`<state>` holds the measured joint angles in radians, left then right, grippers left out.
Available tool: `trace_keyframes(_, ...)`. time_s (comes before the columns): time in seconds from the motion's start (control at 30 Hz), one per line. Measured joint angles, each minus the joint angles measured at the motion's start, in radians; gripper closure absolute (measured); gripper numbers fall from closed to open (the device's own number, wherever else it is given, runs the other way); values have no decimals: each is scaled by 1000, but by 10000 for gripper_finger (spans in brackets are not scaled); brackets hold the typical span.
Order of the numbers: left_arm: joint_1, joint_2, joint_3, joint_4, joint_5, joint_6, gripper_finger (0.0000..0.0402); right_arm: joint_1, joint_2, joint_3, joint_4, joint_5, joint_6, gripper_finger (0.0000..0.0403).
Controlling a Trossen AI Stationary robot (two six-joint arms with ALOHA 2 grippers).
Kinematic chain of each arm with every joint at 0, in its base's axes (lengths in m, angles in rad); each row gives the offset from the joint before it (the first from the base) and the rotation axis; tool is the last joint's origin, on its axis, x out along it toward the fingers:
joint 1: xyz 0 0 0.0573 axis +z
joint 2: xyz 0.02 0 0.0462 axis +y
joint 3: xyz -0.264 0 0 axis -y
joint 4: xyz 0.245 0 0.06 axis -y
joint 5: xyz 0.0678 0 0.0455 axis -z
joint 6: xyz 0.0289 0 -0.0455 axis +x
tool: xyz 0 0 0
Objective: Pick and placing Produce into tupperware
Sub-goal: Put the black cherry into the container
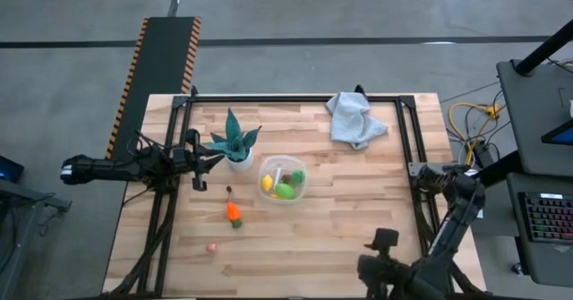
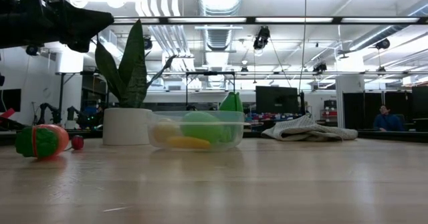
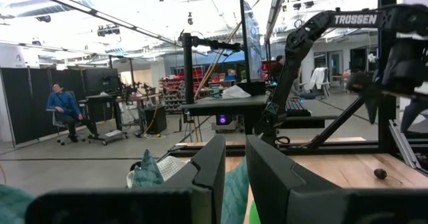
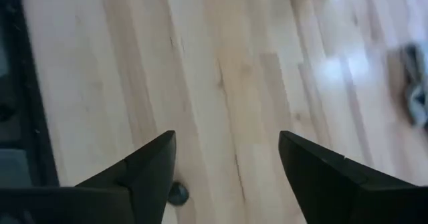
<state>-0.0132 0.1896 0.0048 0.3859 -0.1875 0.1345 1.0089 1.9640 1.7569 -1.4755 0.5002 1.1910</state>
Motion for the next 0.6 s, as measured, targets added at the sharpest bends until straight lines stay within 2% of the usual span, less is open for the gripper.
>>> trace_keyframes(0.23,0,0,0,0,0,3,353,1,0,-122,105,-135,14,100)
trace_keyframes(0.3,0,0,0,0,0,3,353,3,0,-152,159,-142,7,95)
trace_keyframes(0.43,0,0,0,0,0,3,353,15,0,-200,265,-182,-43,99)
trace_keyframes(0.6,0,0,0,0,0,3,353,21,0,-238,268,-255,-85,115)
